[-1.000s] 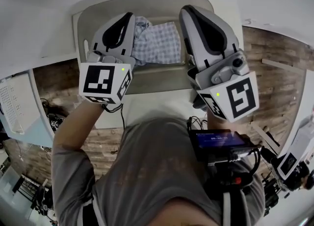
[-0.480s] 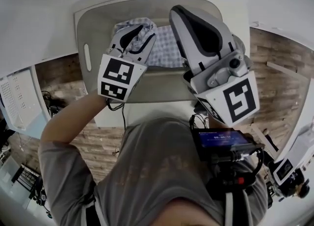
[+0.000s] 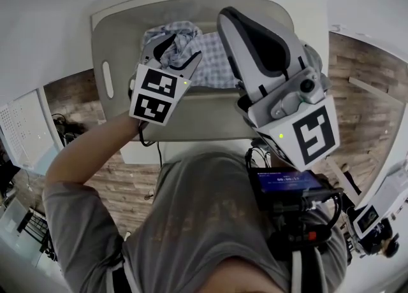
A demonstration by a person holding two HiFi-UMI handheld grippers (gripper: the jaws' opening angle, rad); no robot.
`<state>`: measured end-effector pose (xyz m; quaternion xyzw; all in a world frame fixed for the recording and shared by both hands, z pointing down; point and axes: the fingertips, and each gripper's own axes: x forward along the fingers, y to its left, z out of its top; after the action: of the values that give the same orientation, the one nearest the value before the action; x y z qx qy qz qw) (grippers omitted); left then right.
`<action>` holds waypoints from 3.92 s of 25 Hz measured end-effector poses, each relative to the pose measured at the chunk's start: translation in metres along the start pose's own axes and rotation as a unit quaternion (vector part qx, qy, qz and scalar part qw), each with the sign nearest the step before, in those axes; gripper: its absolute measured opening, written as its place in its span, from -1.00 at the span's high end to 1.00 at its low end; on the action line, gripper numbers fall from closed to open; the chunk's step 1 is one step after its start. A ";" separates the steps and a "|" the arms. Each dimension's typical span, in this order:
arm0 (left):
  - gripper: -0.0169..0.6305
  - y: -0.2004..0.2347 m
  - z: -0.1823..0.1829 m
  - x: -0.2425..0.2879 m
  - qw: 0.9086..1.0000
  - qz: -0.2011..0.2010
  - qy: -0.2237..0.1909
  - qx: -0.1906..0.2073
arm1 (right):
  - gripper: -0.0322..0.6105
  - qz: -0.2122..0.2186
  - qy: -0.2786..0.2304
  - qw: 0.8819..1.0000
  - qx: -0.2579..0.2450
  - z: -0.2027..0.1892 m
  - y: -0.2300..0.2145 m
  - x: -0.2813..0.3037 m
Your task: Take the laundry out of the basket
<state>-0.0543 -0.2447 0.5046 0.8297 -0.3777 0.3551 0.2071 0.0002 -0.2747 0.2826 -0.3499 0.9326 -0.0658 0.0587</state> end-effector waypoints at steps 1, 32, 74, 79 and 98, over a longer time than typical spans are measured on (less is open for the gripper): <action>0.09 0.000 -0.004 0.001 1.000 -0.001 0.008 -0.002 | 0.86 0.001 0.001 1.000 0.001 0.000 0.000 0.000; 0.58 0.012 -0.062 0.015 0.989 0.035 0.142 0.015 | 0.86 0.007 -0.031 0.998 0.063 0.012 0.001 -0.003; 0.77 -0.017 0.118 -0.183 0.978 0.094 -0.185 0.016 | 0.86 0.002 -0.105 0.994 -0.032 0.110 0.128 -0.125; 0.77 -0.037 0.147 -0.245 0.962 0.123 -0.243 0.019 | 0.86 0.013 -0.119 0.992 -0.047 0.132 0.151 -0.159; 0.77 -0.082 0.151 -0.301 0.919 0.177 -0.352 -0.007 | 0.86 0.039 -0.110 0.992 -0.053 0.075 0.137 -0.241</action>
<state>-0.0645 -0.1416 0.1742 0.8192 -0.5694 0.0683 0.0001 0.1035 -0.0197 0.2013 -0.3209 0.9356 0.0250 0.1451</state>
